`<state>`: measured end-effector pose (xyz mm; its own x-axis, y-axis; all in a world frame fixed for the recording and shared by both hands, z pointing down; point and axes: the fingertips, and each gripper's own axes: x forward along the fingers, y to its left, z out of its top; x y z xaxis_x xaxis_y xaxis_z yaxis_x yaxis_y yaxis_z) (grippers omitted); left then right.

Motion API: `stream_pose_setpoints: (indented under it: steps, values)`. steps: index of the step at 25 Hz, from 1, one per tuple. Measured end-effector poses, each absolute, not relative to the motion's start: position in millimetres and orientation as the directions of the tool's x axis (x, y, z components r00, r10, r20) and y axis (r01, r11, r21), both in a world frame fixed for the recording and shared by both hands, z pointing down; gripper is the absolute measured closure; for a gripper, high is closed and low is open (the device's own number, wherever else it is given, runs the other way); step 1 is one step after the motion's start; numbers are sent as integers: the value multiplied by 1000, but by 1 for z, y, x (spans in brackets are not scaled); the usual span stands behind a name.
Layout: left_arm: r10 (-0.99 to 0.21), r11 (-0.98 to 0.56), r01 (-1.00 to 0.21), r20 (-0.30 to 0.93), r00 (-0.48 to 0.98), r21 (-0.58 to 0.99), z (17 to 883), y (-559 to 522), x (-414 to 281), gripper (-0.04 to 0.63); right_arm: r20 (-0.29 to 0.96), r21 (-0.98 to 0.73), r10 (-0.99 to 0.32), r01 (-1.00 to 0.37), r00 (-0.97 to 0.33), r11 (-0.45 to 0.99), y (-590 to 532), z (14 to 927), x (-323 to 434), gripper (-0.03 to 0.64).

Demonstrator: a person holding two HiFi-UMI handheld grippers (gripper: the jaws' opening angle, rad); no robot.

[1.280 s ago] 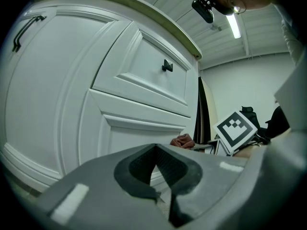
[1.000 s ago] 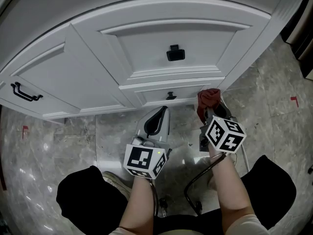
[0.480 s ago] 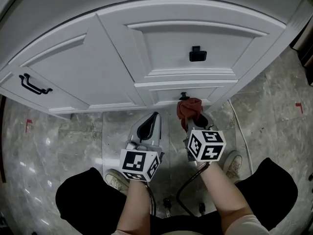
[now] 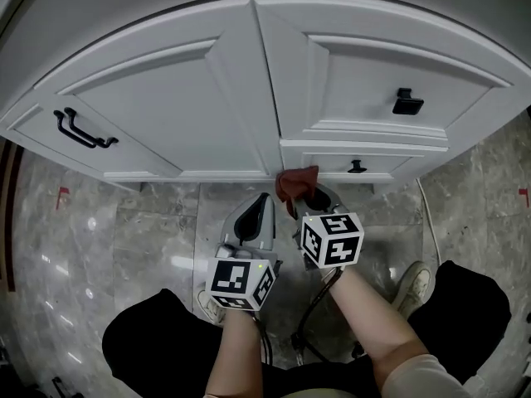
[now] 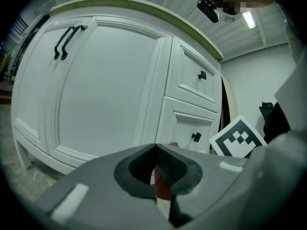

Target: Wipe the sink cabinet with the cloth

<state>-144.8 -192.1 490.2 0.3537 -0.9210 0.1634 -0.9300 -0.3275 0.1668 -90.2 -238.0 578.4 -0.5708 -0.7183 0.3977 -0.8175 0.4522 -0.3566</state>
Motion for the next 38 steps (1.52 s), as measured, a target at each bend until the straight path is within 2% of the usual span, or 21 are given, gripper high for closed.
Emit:
stream_pose_setpoints:
  steps: [7, 19, 38]
  values:
    - [-925, -319, -927, 149, 350, 199, 490, -199, -147, 595, 405, -325, -727, -830, -555, 452, -245, 582, -85, 534]
    - [-896, -385, -899, 149, 418, 206, 490, -208, -91, 595, 411, -336, -780, -874, -472, 352, -249, 582, -15, 534]
    - [-831, -485, -849, 192, 522, 209, 510, -208, -10, 595, 424, -290, -876, -951, -230, 110, -251, 580, 136, 531]
